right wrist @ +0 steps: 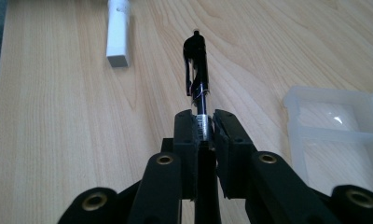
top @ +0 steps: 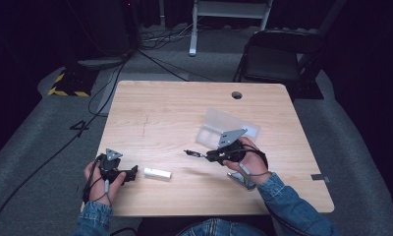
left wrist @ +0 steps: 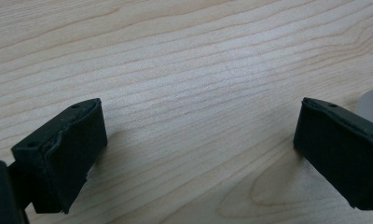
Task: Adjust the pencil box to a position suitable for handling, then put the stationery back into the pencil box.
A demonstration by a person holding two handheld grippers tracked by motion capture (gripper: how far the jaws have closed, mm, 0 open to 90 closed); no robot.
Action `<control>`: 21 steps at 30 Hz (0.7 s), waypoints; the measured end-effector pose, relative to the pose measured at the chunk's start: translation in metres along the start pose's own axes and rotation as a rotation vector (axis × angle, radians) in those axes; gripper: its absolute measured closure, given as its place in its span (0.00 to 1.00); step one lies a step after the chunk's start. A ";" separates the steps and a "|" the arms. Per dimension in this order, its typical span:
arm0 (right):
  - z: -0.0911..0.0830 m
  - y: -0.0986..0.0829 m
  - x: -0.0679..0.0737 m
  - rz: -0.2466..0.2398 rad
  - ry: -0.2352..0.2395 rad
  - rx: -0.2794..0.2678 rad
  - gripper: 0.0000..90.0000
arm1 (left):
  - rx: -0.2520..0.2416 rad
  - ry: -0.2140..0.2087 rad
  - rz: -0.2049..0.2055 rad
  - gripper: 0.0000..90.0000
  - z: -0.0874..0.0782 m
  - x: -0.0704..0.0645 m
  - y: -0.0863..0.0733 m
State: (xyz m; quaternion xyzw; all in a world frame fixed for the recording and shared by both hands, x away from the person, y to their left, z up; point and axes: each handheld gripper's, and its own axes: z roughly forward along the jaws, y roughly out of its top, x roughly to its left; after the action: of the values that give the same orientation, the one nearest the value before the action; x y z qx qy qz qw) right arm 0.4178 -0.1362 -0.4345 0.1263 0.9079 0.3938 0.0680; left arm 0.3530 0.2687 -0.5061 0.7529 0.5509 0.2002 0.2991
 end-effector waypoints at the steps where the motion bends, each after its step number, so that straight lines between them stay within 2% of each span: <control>1: -0.003 0.000 -0.001 0.002 -0.005 -0.006 0.89 | 0.000 0.001 0.002 0.03 0.000 0.000 0.000; 14: -0.038 -0.005 -0.019 0.048 -0.067 -0.065 0.89 | 0.002 -0.003 0.008 0.03 0.001 0.000 0.001; 21: -0.050 -0.017 -0.031 0.075 -0.104 -0.058 0.89 | 0.003 -0.002 0.005 0.02 0.002 0.000 0.002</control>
State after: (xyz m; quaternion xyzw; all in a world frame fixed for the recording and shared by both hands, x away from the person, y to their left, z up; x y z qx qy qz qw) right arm 0.4336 -0.1910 -0.4126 0.1786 0.8861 0.4150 0.1036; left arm 0.3558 0.2673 -0.5062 0.7550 0.5492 0.1994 0.2978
